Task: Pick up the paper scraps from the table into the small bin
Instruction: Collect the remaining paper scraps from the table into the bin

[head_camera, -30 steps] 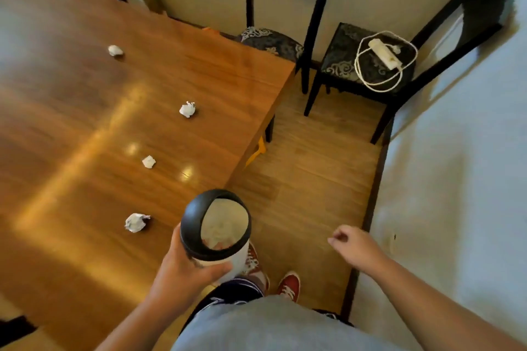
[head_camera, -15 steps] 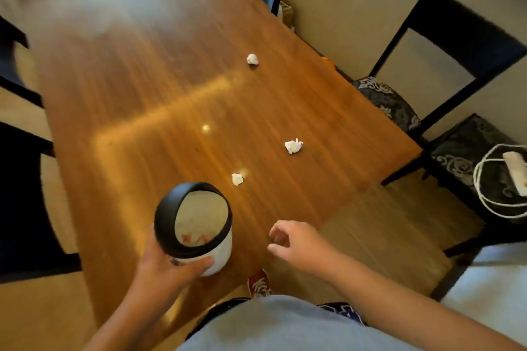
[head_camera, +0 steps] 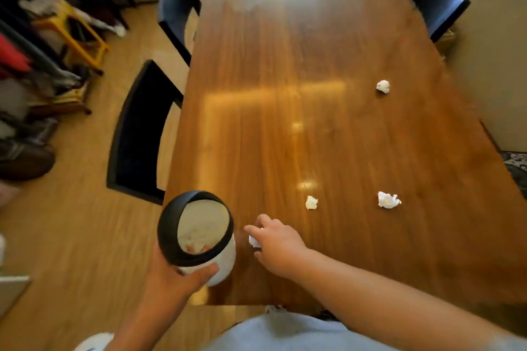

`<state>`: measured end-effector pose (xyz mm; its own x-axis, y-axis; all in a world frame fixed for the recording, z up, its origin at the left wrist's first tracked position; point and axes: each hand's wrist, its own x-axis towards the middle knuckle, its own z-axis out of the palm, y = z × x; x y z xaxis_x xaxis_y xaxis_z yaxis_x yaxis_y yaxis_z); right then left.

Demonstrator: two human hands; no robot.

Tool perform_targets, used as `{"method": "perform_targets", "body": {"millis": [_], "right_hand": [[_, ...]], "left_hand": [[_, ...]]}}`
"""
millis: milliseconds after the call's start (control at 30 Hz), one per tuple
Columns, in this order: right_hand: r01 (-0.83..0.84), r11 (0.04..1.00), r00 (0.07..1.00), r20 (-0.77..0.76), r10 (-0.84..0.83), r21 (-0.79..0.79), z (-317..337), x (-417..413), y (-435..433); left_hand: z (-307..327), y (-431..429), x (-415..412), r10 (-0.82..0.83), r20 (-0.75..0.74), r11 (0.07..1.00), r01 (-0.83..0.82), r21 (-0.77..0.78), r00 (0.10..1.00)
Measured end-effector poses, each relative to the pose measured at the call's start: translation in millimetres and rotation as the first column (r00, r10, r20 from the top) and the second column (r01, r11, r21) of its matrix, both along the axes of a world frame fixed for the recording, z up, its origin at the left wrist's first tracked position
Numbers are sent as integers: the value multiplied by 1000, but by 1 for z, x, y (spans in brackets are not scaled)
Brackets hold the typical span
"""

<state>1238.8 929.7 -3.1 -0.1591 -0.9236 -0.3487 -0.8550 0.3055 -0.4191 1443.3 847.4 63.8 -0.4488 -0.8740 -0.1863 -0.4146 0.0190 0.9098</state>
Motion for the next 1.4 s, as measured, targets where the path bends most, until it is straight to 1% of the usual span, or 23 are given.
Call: {"method": "perform_targets", "body": {"millis": [67, 133, 300, 367, 467, 567, 633, 733, 800, 867, 933, 1000, 1033, 1100, 1133, 1167, 1200, 1233, 1267, 1300, 1333, 1400], "right_hand": [[-116, 993, 991, -62, 117, 19, -5, 0, -4], [-196, 980, 977, -83, 199, 36, -9, -3, -1], [-182, 983, 982, -52, 182, 17, -12, -23, 20], [-133, 991, 991, -19, 133, 10, -9, -35, 31], [9, 999, 997, 77, -11, 32, -2, -56, 50], [143, 988, 976, 156, -152, 65, 10, -72, 69], [209, 976, 954, 206, -217, 61, 22, -81, 78], [314, 949, 902, 311, -299, 2, 54, -94, 83], [387, 917, 864, 386, -324, -95, 86, -100, 81], [441, 860, 844, 446, -299, -257, 125, -103, 78], [492, 747, 832, 494, -252, -447, 167, -104, 78], [522, 586, 832, 523, -187, -620, 209, -102, 81], [529, 488, 832, 537, -138, -694, 225, -101, 82], [543, 306, 831, 553, -62, -782, 238, -97, 83], [536, 264, 839, 541, -59, -802, 236, -92, 81], [509, 289, 856, 512, -72, -811, 229, -88, 77], [441, 414, 892, 441, -102, -796, 217, -81, 73], [322, 611, 942, 312, -126, -723, 203, -72, 69], [182, 772, 982, 154, -110, -609, 190, -65, 67], [75, 839, 997, 35, -67, -540, 177, -63, 67], [56, 836, 998, 22, -52, -545, 168, -66, 67], [182, 778, 983, 136, -125, -601, 154, -84, 63]], "left_hand": [[3, 13, 2, 38, 2, 999, -38, 21, 999], [1, 26, 4, 92, 8, 995, -93, 39, 996], [-8, 56, -3, 202, 13, 975, -203, 91, 979], [-10, 66, -8, 232, 8, 968, -232, 98, 973], [-13, 75, -19, 229, -2, 968, -227, 104, 973], [-15, 79, -30, 203, -32, 975, -199, 97, 979], [-15, 79, -38, 164, -37, 983, -160, 94, 986], [-17, 77, -52, 112, -44, 990, -107, 96, 993], [-17, 75, -62, 78, -42, 992, -74, 100, 996], [-18, 72, -71, 44, -51, 995, -39, 96, 998], [-18, 70, -80, 16, -69, 997, -11, 80, 997], [-18, 69, -87, -11, -79, 998, 16, 64, 997], [-19, 69, -89, -22, -82, 998, 27, 62, 996], [-20, 68, -93, -38, -90, 996, 45, 71, 995], [-19, 67, -94, -48, -94, 996, 55, 71, 994], [-18, 66, -96, -54, -104, 996, 61, 65, 993], [-18, 66, -97, -54, -121, 996, 62, 61, 991], [-17, 65, -99, -53, -140, 996, 62, 61, 989], [-16, 63, -100, -54, -155, 996, 64, 58, 986], [-16, 61, -99, -56, -164, 997, 65, 51, 985], [-16, 59, -97, -58, -167, 997, 66, 44, 984], [-16, 54, -93, -47, -152, 997, 55, 48, 987]]}}
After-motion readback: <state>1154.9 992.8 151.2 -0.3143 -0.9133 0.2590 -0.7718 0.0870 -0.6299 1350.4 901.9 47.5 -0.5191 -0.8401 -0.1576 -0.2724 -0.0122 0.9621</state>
